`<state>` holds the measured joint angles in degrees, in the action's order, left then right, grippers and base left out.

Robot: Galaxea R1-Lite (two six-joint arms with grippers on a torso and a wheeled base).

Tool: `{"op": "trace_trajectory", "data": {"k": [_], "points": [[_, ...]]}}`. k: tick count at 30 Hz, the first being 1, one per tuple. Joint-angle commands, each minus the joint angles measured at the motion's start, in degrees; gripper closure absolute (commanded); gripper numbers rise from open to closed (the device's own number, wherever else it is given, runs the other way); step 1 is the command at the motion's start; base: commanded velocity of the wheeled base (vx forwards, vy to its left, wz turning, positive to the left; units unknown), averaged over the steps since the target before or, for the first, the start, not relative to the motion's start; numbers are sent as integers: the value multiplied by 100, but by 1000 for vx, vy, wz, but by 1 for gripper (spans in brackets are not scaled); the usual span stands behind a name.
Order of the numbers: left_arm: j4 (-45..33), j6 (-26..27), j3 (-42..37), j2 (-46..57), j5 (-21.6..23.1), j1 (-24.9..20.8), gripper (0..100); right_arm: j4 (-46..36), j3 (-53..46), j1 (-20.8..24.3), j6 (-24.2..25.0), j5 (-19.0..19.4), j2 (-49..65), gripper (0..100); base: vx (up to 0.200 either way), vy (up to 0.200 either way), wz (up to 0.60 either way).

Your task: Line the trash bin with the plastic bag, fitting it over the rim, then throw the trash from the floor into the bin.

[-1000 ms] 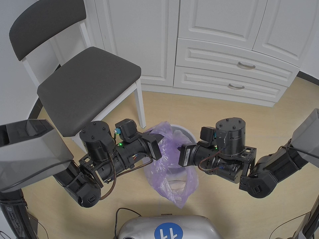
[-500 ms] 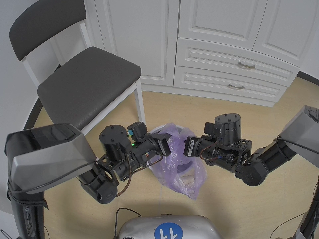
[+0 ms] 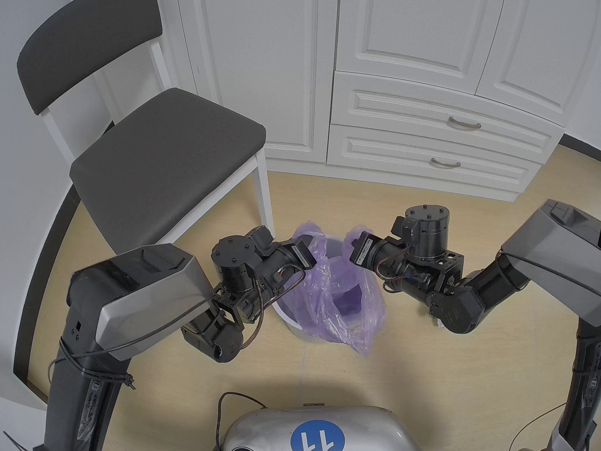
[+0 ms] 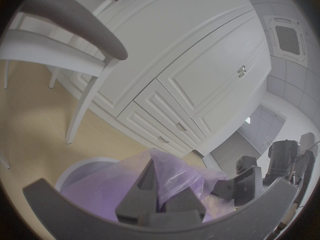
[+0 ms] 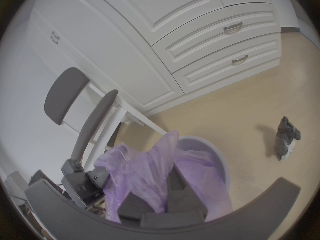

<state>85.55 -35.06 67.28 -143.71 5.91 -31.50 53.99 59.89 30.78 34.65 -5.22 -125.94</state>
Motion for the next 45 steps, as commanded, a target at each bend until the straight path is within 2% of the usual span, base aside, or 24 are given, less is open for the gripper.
{"op": "trace_trajectory", "data": {"k": [1, 5, 10, 16, 25, 31, 45], "points": [[-12, -89, 259, -350, -11, 153, 100, 305, 233, -134, 77, -23, -519, 100, 0, 0, 0], [-12, -247, 409, -421, -73, 197, 100, 648, 348, -204, 227, -32, -783, 100, 0, 0, 0], [14, -264, 391, -262, -90, 311, 100, 1412, 488, -195, 816, -6, -1126, 100, 0, 0, 0], [84, -256, 409, -359, -90, 338, 100, 1887, 497, -151, 1035, 12, -1293, 100, 0, 0, 0], [242, -256, 497, -746, -73, 329, 100, 2142, 497, -125, 1053, 12, -1556, 100, 0, 0, 0], [242, -168, 655, -1132, -99, 162, 100, 2221, 655, -160, 1035, -6, -1811, 100, 0, 0, 0], [242, -80, 585, -1097, -46, 311, 100, 2212, 647, -230, 904, -6, -1829, 100, 0, 0, 0]]}}
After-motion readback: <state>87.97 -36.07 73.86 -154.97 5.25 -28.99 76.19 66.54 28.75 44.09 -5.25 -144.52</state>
